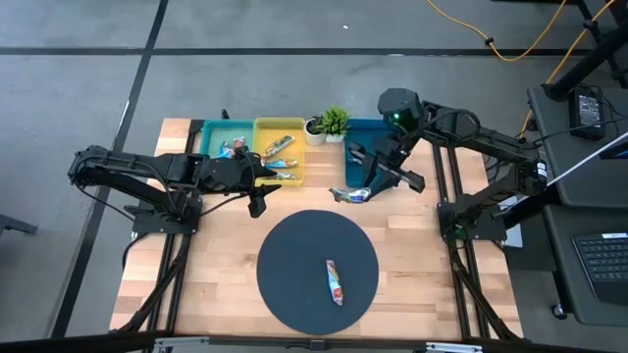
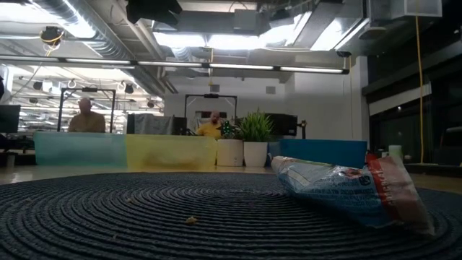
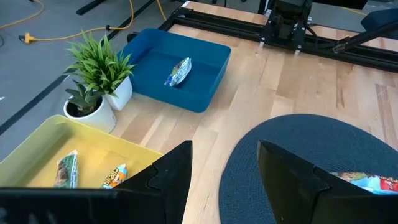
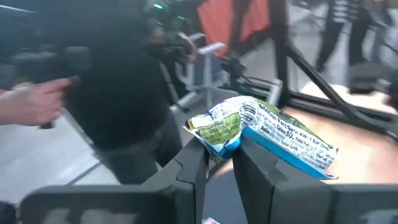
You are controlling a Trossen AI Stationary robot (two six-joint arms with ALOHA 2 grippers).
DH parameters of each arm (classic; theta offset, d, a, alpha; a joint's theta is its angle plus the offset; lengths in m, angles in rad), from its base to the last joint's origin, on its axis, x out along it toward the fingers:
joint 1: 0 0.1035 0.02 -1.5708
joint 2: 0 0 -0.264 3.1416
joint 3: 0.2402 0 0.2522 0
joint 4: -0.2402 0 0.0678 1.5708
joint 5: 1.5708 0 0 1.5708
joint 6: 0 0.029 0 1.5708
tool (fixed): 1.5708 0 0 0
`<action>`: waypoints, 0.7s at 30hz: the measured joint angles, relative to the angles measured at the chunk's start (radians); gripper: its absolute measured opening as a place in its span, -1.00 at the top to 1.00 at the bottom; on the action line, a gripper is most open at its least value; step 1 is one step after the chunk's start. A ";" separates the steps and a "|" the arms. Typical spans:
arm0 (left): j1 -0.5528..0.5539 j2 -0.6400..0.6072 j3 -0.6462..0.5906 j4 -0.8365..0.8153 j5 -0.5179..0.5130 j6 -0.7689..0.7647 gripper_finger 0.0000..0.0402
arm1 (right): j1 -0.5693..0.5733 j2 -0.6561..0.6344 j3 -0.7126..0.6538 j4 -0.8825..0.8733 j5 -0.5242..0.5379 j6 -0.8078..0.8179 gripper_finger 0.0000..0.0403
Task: Pick and place Granola Bars by type
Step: Put the blue granola bar into the blue bin
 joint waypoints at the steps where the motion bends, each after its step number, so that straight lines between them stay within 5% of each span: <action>1: 0.000 0.000 0.000 0.000 0.000 0.000 0.14 | 0.000 0.000 0.000 -0.008 0.027 0.000 0.61; 8: 0.000 0.000 0.000 0.000 0.025 -0.025 0.14 | -0.001 0.000 0.000 -0.093 0.123 -0.051 0.61; 11: 0.000 0.000 0.000 0.000 0.047 -0.025 0.14 | -0.001 0.000 0.000 -0.159 0.245 -0.058 0.61; 19: 0.000 0.000 0.000 0.000 0.051 -0.025 0.14 | -0.054 0.027 -0.044 -0.414 1.006 0.007 0.61; 21: 0.000 0.000 0.000 0.003 0.050 -0.025 0.14 | -0.093 0.027 -0.108 -0.405 1.120 0.057 0.61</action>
